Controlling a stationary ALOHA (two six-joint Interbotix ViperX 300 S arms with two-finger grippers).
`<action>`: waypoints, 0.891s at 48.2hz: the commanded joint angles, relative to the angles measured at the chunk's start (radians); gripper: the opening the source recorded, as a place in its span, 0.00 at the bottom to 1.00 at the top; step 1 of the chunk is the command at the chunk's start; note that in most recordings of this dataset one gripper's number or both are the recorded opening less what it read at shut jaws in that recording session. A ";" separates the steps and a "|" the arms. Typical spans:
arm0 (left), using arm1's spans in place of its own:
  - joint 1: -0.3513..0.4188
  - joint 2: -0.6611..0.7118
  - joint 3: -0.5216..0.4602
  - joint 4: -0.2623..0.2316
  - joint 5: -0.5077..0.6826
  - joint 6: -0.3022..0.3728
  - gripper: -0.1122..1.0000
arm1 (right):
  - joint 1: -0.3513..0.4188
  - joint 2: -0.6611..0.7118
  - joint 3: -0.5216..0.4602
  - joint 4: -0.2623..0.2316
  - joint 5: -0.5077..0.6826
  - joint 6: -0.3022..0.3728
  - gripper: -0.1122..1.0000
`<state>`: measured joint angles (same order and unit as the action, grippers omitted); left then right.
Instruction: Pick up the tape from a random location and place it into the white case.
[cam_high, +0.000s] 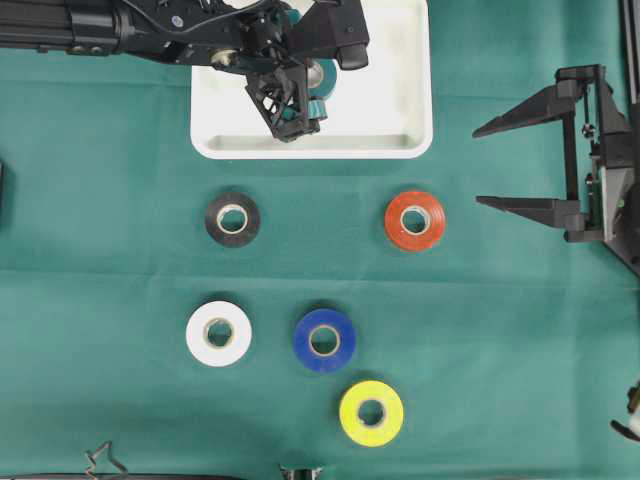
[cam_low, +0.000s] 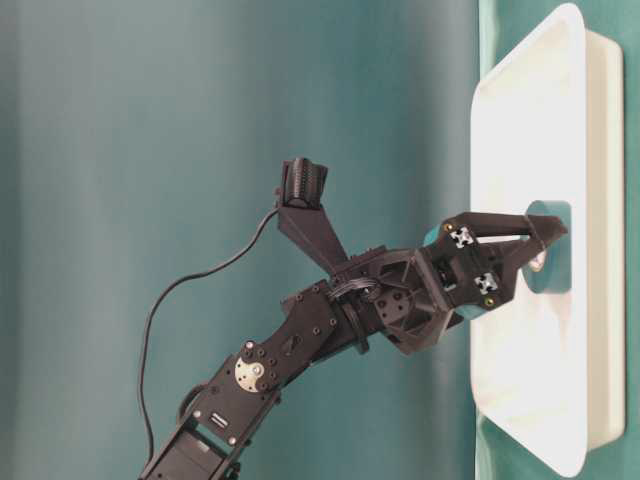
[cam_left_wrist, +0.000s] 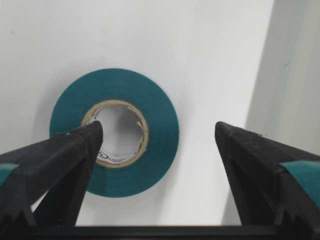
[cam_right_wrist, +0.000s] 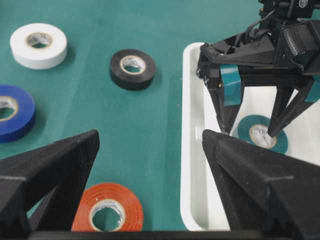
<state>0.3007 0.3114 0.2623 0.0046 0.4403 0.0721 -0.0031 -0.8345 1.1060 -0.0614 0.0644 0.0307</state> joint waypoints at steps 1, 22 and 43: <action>0.002 -0.035 -0.021 -0.002 0.002 -0.005 0.98 | -0.002 0.003 -0.026 0.000 -0.003 0.002 0.93; -0.017 -0.216 -0.087 -0.002 0.155 -0.005 0.98 | -0.002 0.002 -0.028 0.000 -0.002 0.000 0.93; -0.017 -0.265 -0.166 0.003 0.285 -0.003 0.98 | -0.002 0.000 -0.028 0.000 0.006 0.000 0.93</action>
<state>0.2838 0.0813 0.1120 0.0046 0.7302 0.0690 -0.0031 -0.8360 1.1045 -0.0614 0.0736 0.0307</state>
